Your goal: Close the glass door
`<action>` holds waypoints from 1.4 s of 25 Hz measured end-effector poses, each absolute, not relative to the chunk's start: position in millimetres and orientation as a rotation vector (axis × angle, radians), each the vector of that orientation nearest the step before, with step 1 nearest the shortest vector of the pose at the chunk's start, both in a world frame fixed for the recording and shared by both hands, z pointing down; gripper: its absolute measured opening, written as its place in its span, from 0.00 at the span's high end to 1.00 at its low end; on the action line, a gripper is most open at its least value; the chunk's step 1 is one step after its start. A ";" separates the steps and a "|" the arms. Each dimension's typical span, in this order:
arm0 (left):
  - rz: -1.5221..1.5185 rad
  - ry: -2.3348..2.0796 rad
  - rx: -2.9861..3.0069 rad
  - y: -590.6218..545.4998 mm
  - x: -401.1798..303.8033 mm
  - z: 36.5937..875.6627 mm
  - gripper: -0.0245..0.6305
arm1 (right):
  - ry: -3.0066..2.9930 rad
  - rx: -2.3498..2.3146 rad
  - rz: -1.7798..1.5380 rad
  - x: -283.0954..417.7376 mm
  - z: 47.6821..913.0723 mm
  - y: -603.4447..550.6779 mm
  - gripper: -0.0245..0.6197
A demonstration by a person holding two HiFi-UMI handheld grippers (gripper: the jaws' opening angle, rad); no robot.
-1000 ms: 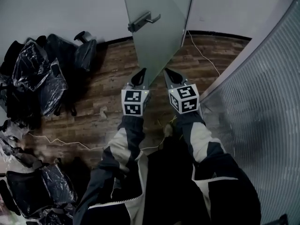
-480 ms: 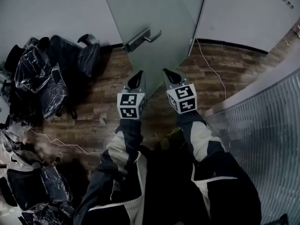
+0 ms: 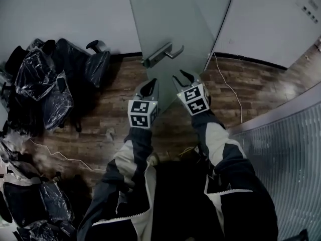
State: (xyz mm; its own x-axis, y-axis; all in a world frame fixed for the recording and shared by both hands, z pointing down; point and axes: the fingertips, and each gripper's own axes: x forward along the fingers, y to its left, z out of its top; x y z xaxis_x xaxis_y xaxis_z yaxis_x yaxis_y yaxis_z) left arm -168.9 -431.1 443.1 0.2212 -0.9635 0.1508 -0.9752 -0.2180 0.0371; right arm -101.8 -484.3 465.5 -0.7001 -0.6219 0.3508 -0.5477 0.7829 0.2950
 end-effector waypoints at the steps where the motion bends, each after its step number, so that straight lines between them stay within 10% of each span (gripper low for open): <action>1: 0.145 -1.873 2.361 -433.9 -170.0 442.8 0.96 | -2.476 0.872 -0.324 -106.0 465.7 -497.7 0.74; 12: 0.144 -1.792 2.362 -445.9 -180.3 452.0 0.96 | -1.836 0.699 -0.882 -144.9 514.5 -608.2 0.54; 17: 0.150 -1.793 2.343 -445.2 -193.0 459.5 0.96 | -1.660 0.676 -1.038 -144.3 524.4 -621.6 0.74; 35: 0.145 -1.809 2.348 -441.5 -202.7 454.6 0.96 | -1.646 0.715 -1.131 -96.9 522.5 -601.5 0.80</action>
